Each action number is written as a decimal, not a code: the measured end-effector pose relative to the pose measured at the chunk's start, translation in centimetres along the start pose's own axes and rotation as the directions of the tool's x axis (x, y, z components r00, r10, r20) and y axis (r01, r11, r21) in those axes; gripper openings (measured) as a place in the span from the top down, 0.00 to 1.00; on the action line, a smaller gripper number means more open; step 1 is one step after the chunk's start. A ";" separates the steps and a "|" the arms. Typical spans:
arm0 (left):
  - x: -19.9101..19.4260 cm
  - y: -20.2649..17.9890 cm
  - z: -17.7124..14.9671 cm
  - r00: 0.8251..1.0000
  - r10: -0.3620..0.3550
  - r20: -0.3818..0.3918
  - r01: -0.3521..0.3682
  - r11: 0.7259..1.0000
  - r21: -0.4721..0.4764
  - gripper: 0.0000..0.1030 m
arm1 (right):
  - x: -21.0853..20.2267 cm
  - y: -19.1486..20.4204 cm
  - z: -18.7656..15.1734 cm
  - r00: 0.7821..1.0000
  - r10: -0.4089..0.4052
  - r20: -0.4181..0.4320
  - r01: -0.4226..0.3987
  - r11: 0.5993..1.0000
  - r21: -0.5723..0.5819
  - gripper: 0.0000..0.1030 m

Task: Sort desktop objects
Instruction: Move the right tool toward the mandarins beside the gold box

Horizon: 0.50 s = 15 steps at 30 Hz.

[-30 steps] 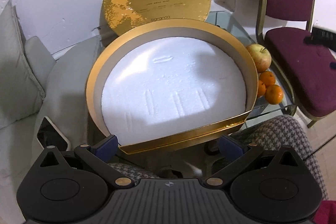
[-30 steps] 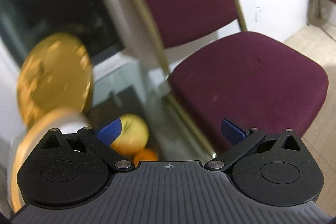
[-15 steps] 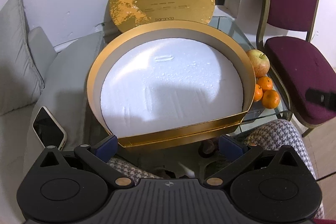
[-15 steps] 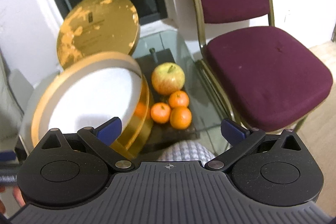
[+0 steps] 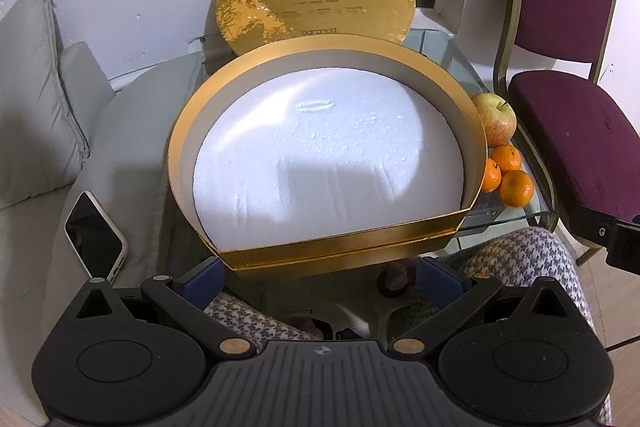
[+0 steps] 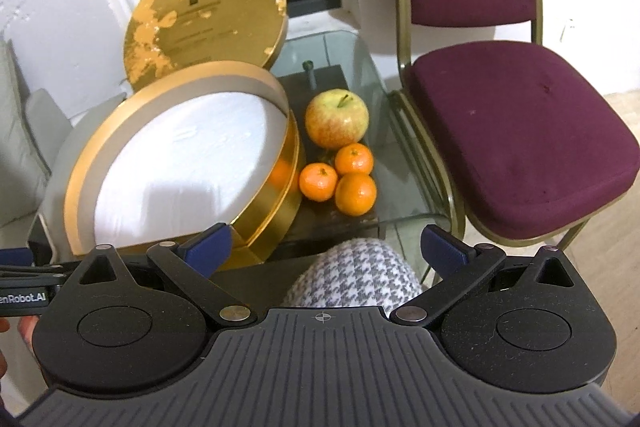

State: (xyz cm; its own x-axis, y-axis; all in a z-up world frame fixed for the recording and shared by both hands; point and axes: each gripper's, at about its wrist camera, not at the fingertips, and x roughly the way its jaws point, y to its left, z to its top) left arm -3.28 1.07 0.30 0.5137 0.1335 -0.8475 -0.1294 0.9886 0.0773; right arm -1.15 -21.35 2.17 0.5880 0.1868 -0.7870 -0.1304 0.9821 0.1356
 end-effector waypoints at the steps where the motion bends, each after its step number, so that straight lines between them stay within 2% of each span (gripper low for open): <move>1: 0.0 0.0 0.0 1.000 0.000 -0.002 0.000 1.000 0.002 0.01 | 0.0 0.3 0.1 1.000 -0.001 0.001 0.001 1.000 -0.001 0.00; 8: 0.2 -0.3 0.0 1.000 0.003 -0.009 -0.003 1.000 0.012 0.01 | 0.5 1.8 0.7 1.000 0.005 -0.006 -0.005 1.000 0.007 0.00; 15: 0.3 -0.6 0.1 1.000 0.009 -0.013 -0.009 1.000 0.023 0.01 | 0.5 0.8 0.1 1.000 0.006 -0.012 -0.006 1.000 0.021 0.00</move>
State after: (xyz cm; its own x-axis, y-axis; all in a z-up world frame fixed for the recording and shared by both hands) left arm -3.00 0.50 0.04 0.5016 0.1417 -0.8534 -0.1144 0.9887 0.0970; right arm -0.85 -20.50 1.92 0.5773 0.1928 -0.7935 -0.1175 0.9812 0.1530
